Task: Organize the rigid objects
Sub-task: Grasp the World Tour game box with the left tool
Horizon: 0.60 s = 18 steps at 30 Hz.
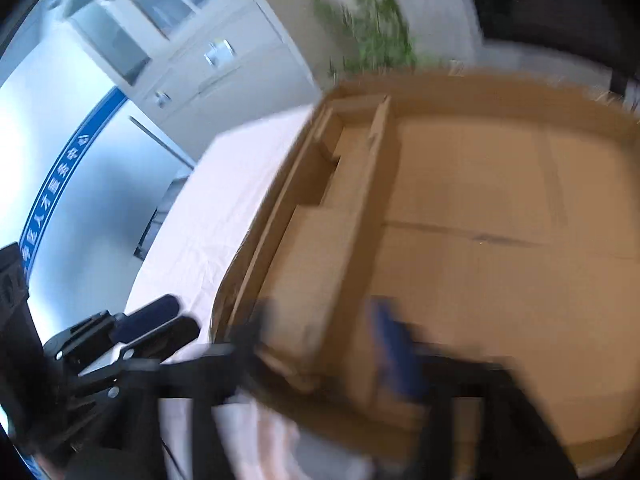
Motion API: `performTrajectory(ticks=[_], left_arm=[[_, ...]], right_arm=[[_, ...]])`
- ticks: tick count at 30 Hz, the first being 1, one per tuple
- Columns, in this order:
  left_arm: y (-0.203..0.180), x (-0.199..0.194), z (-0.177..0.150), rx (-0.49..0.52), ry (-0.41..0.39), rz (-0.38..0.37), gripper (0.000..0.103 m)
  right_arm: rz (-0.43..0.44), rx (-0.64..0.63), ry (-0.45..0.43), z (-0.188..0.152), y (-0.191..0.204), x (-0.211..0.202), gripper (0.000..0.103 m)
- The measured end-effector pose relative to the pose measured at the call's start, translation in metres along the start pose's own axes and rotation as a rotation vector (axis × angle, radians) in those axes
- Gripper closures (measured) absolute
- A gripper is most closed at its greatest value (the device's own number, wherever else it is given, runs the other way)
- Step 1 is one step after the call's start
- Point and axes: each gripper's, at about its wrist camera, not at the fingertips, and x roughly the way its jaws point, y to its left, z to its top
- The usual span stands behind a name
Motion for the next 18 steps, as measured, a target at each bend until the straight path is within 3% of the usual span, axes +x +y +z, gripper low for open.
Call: performTrajectory(ticks=[2,4,6,8,12,18], left_arm=[[-0.012,-0.016,-0.026,-0.007,0.010,-0.073,0.014],[-0.027,-0.021,-0.057,-0.024,0.094,-0.159,0.014],[-0.040,-0.015,-0.084,-0.062,0.179,-0.200,0.014],[-0.052,-0.007,-0.102,-0.088,0.242,-0.252,0.014],[-0.066,0.014,-0.117,-0.148,0.279,-0.275,0.018],[-0.080,0.010,-0.125,-0.139,0.282,-0.232,0.024]], right_arm=[[-0.025,-0.081,-0.096,-0.027,-0.013,-0.063,0.000],[-0.016,-0.117,-0.120,-0.059,-0.029,-0.114,0.000],[-0.005,-0.140,-0.096,-0.092,-0.040,-0.148,0.000],[0.063,-0.189,-0.018,-0.123,-0.040,-0.165,0.000],[0.126,-0.312,0.076,-0.164,-0.018,-0.155,0.001],[0.050,-0.344,0.191,-0.165,-0.023,-0.104,0.003]])
